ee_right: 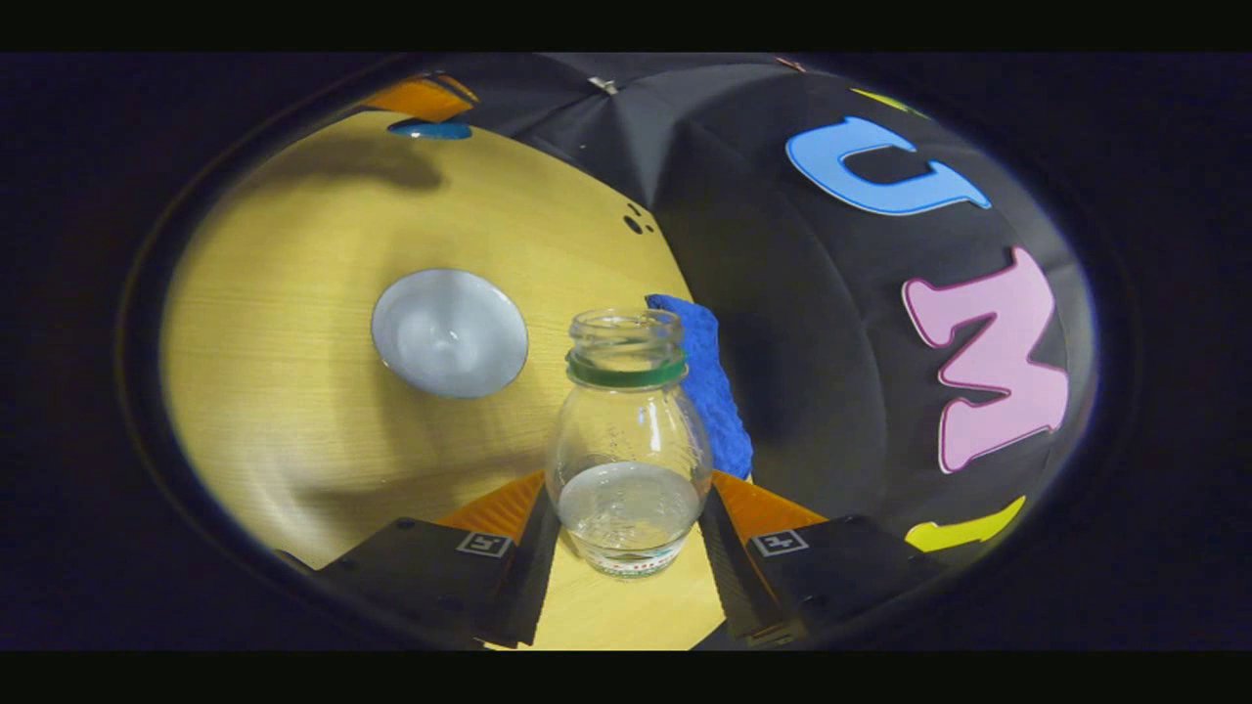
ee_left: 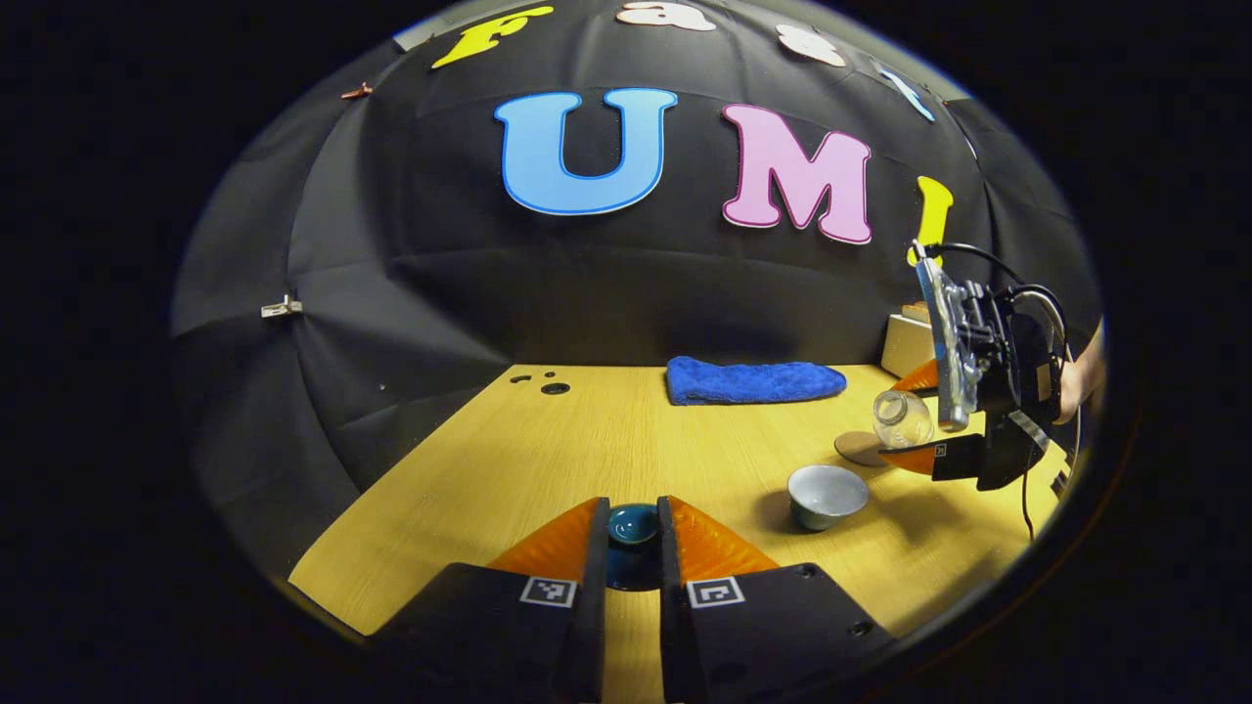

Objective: Open the teacup lid with one hand, grasp the water bottle and pour water into the teacup with the other hand; after pouring, place the water bottle on the coaster and then close the teacup lid.

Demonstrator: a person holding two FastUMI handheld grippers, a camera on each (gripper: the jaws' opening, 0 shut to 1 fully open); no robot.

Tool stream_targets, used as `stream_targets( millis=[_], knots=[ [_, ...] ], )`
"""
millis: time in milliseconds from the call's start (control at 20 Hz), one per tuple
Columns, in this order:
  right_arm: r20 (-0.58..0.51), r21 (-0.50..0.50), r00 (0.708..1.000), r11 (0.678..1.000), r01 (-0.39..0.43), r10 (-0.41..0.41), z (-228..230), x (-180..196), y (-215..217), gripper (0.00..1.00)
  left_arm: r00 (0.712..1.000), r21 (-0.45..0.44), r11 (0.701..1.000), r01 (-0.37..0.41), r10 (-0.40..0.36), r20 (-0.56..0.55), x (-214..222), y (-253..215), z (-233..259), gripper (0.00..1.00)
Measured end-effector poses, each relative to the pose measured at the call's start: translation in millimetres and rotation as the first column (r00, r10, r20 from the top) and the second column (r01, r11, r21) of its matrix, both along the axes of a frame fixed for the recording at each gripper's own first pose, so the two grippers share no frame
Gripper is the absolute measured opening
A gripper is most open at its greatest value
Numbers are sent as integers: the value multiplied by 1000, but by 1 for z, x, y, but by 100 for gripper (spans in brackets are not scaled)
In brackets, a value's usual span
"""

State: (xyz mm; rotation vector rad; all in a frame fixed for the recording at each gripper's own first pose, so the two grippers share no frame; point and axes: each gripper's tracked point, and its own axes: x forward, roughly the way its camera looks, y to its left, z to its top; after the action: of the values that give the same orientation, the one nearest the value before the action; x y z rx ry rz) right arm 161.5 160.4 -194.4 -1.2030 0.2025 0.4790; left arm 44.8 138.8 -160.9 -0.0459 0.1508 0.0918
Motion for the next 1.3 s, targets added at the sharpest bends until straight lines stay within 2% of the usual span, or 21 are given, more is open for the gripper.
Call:
stream_targets(
  millis=[200, 250, 300, 750, 1050, 1100, 1150, 1300],
  knots=[
    [-7, -67, 1000, 998, -1, 0, -7, 6, -3, 73, 1000, 6, 1000, 10, -10, -4, -1, 2, -2, 27],
    [-7, -92, 1000, 996, -5, 4, -9, 7, -3, 69, 1000, 8, 1000, 13, -13, -5, 0, 3, -1, 27],
    [-6, -115, 1000, 993, -14, 14, -11, 7, -2, 73, 1000, 11, 1000, 14, -14, -8, 0, 4, -3, 27],
    [9, -272, 994, 957, -104, 111, -13, 9, 9, 73, 999, 8, 999, 33, -33, -15, 1, 3, -3, 27],
    [-17, -285, 994, 953, -105, 104, -19, 17, 8, 73, 1000, -4, 1000, 23, -23, -20, 1, 4, -7, 27],
    [-19, -284, 994, 953, -108, 107, -18, 16, 9, 74, 1000, -7, 1000, 19, -20, -21, 1, 5, -7, 23],
    [-21, -282, 994, 953, -109, 107, -18, 15, 8, 73, 1000, -9, 1000, 16, -16, -20, 0, 6, -7, 27],
    [-20, -289, 994, 951, -109, 108, -16, 14, 8, 73, 1000, -14, 1000, 7, -7, -21, 0, 8, -8, 27]
  ],
)
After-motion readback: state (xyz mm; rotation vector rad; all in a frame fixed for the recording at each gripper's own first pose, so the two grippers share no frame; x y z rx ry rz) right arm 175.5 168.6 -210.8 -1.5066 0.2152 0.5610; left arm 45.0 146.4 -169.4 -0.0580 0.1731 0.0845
